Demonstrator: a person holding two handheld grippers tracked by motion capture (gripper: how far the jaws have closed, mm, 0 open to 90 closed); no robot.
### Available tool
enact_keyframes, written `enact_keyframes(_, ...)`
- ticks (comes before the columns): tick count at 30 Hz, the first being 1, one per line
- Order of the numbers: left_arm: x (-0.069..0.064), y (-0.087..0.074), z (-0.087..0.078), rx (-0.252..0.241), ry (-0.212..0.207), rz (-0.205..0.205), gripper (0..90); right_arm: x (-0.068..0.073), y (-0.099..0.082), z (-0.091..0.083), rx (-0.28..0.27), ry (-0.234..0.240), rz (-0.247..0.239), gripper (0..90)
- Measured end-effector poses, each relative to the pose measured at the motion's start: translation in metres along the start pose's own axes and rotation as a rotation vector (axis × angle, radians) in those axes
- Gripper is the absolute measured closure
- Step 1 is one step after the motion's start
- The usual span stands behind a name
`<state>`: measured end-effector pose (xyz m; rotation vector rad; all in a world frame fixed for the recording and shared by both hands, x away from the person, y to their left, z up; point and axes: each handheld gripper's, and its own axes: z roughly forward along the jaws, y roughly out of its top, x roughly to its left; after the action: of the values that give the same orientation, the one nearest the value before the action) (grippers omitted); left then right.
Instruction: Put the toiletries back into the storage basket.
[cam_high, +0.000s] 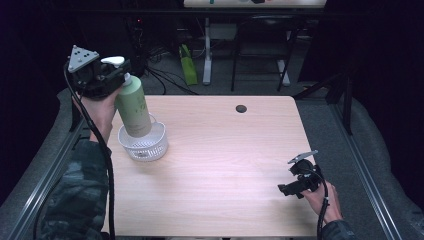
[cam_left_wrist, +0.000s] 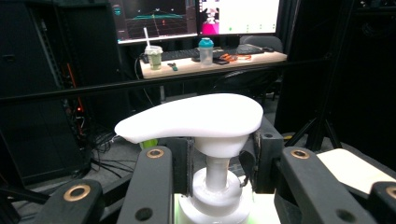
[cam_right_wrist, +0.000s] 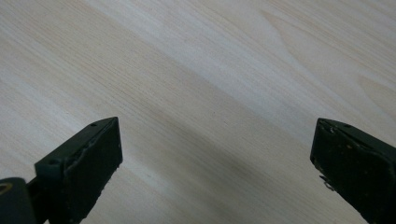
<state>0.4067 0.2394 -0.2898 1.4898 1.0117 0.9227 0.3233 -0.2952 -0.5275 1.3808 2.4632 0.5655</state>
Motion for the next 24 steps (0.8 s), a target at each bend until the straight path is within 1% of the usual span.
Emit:
enact_keyframes(4,0.003,-0.003,0.005,0.014,0.003,-0.005,67.2,0.001,0.000,0.000,-0.003,0.011,0.013,1.9)
enact_keyframes(7,0.006,-0.007,0.007,0.021,0.009,-0.011,67.2,0.001,0.000,0.000,0.000,0.004,0.001,1.9)
enact_keyframes(10,0.008,-0.011,0.009,0.027,0.013,-0.020,67.2,0.001,0.000,0.000,0.000,0.006,0.006,1.9)
enact_keyframes(14,0.011,-0.018,0.010,0.019,-0.004,-0.031,67.1,0.001,0.000,0.000,-0.002,0.009,0.008,2.0)
enact_keyframes(15,0.011,-0.019,0.010,0.018,-0.009,-0.033,67.1,0.000,0.000,0.000,-0.002,0.009,0.002,1.9)
enact_keyframes(16,0.012,-0.022,0.011,0.022,-0.011,-0.035,67.1,0.001,0.000,0.001,-0.006,0.020,0.010,1.9)
enact_keyframes(18,0.013,-0.023,0.011,0.023,-0.010,-0.037,67.1,0.000,0.000,0.001,-0.004,0.016,0.005,1.9)
enact_keyframes(21,0.013,-0.026,0.012,0.029,-0.007,-0.033,67.1,0.000,-0.001,0.001,0.000,0.017,0.002,1.8)
enact_keyframes(22,0.013,-0.029,0.012,0.025,-0.018,-0.028,67.1,0.000,-0.001,0.001,-0.001,0.013,0.002,1.9)
enact_keyframes(24,0.013,-0.030,0.012,0.025,-0.025,-0.020,67.1,0.000,-0.001,0.001,0.000,0.014,0.004,1.9)
